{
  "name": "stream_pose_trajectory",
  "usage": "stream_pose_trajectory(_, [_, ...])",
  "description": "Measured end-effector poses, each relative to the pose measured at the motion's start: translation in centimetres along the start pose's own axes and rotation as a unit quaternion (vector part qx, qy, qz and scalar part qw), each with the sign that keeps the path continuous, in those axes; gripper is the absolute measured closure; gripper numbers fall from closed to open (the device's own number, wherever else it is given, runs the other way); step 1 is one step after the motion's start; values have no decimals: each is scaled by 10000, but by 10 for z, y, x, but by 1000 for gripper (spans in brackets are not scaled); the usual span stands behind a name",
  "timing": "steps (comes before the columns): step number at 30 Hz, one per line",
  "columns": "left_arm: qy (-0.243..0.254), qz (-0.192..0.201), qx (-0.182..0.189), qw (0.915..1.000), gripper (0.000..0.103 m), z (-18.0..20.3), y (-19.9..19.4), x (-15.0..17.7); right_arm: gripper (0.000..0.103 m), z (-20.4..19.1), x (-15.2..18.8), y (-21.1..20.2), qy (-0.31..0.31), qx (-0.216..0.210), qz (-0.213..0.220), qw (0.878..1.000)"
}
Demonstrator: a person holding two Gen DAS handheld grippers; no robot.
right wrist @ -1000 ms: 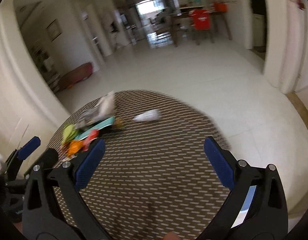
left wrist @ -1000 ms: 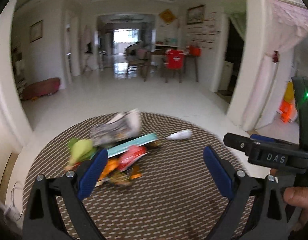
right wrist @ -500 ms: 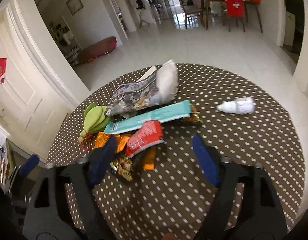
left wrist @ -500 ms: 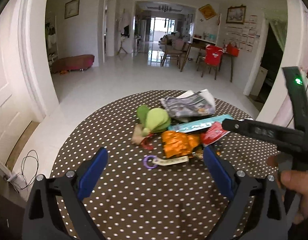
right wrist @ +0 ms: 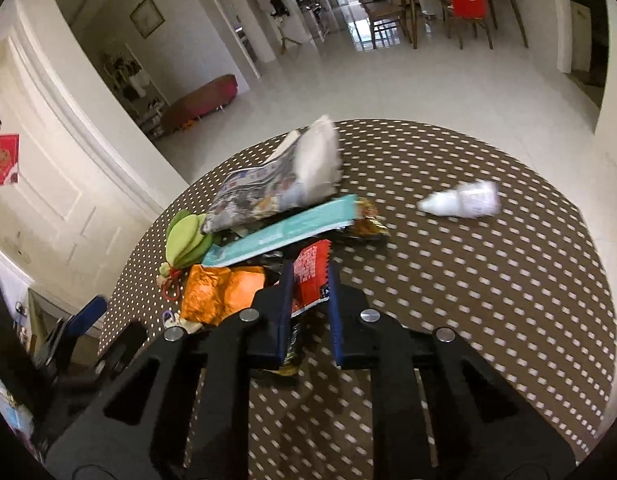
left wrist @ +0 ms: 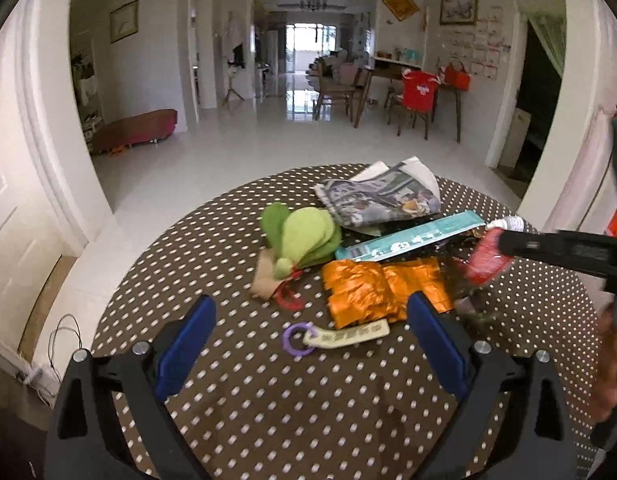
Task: Collect trash
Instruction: 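Grasp the black snack wrapper with the left gripper while the right grasps the red wrapper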
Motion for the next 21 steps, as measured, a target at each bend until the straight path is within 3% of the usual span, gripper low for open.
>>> stream_pose_trajectory(3, [182,-117,15,9998,9,12,12,-1,92,17,6,-20,135,-40,77,9999])
stream_pose_trajectory(10, [654,-269,668,9953,9,74,12,16,93,43,22,-38,332,45,84,9994])
stream_pose_trajectory(18, [1071,-703,596,9900,9,123,50,35,92,55,37,-46,333,2,-80,9994])
stream_pose_trajectory(20, [1127,-862,598,9881,40,130,58,38,88,57,40,-42,346,69,-128,9993])
stream_pose_trajectory(21, [1123,-943,642,9871,46,133,60,40,66,60,40,-45,324,165,-85,9993])
Point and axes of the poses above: each gripper's, at about its wrist camera, not at the fingertips, and y roughly the way its jaws point, z to its right, x to its underside, the point moved 10 cm from there along y, roughly the way its jaws point, and after that the axes turned 8 degrees about -y, right-handed, at the moved point
